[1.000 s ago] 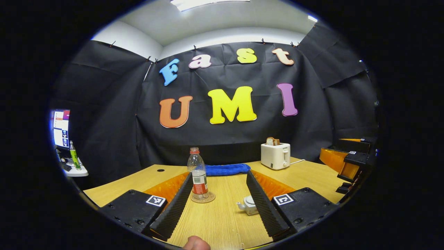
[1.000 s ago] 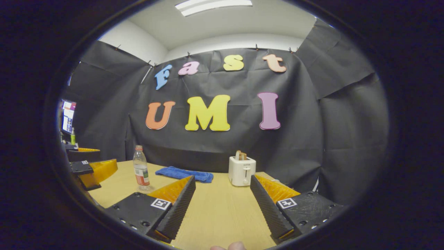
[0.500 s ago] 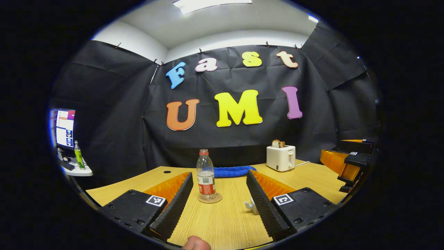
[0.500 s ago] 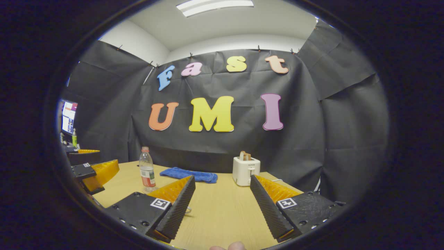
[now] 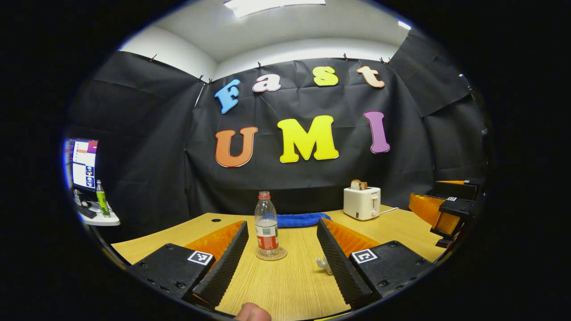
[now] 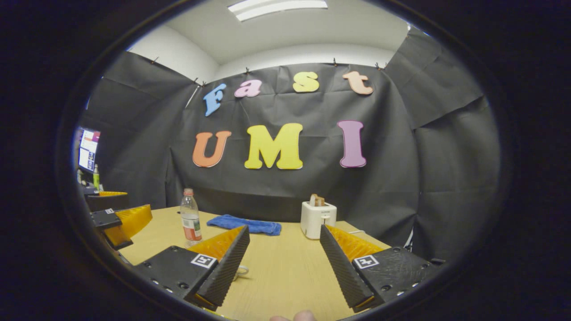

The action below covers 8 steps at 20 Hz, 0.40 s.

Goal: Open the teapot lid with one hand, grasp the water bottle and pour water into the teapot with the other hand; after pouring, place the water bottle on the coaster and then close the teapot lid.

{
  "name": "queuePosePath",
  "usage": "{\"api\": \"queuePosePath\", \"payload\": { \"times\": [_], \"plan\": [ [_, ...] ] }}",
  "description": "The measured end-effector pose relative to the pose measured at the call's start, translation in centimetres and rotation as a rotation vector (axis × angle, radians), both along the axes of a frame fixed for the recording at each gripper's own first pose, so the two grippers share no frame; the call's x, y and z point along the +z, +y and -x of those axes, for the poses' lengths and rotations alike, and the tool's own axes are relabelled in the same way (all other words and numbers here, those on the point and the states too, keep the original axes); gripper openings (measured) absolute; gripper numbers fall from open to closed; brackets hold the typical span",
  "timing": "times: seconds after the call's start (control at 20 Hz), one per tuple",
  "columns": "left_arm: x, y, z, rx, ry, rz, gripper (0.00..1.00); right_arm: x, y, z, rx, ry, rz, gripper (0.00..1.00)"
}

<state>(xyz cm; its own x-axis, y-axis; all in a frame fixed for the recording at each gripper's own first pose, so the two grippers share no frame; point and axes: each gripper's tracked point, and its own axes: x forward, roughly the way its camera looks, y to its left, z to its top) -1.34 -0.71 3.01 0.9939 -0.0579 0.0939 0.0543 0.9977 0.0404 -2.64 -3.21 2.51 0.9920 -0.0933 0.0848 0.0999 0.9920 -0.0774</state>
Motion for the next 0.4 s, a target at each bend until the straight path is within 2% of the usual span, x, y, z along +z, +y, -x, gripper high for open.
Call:
{"api": "queuePosePath", "payload": {
  "times": [0.4],
  "plan": [
    [0.37,0.38,0.12,0.006,-0.006,0.001,0.96,0.18,0.08,0.06,0.000,0.000,-0.004,0.96]
  ]
}}
